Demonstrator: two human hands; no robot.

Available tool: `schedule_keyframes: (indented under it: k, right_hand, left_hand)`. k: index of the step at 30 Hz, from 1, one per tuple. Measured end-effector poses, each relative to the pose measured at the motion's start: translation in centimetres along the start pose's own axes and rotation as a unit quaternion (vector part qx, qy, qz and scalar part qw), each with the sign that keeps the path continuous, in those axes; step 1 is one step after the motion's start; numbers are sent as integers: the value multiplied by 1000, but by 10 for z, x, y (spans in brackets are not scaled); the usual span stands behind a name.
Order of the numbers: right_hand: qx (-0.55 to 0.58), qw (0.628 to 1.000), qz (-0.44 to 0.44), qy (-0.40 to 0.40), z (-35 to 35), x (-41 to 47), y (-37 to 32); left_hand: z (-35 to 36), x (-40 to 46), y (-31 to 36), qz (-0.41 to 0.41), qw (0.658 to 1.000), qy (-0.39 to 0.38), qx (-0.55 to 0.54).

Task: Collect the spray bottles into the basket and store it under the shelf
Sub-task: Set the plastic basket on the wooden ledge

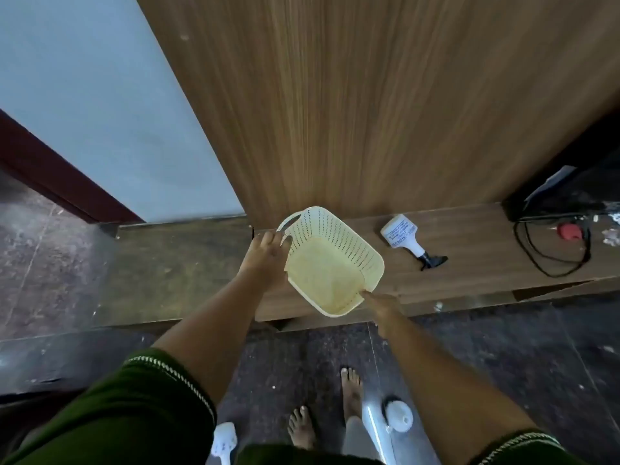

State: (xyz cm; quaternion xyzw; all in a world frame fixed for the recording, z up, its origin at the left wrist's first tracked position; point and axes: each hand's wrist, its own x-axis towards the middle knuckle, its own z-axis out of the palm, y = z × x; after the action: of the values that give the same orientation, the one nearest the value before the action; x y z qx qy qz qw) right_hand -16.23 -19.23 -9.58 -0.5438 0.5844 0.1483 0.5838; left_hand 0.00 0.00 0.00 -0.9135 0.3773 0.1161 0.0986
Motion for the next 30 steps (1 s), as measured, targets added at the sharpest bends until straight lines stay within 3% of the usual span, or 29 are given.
schedule_keyframes:
  k: [3, 8, 13, 19, 23, 26, 30]
  right_hand:
    - [-17, 999, -10, 42, 6, -5, -9]
    - [-73, 990, -58, 106, 13, -12, -20]
    - [-36, 994, -40, 96, 27, -6, -21]
    - [3, 993, -77, 94, 30, -2, -21]
    - [-41, 990, -79, 105, 21, 4, -38]
    - [-77, 983, -128, 105, 11, 9, -61]
    - [-116, 982, -139, 56, 3, 19, -100]
  left_hand:
    - [8, 16, 1, -61, 997, -25, -43]
    - [22, 54, -6, -92, 994, -61, 9]
    - [29, 92, -6, -157, 980, -74, -98]
    - [45, 112, -13, -238, 924, -128, -271]
    - [50, 106, -22, -266, 916, -100, -284]
    - [50, 93, -30, -288, 910, -80, -287]
    - [53, 69, -35, -299, 901, -44, -311]
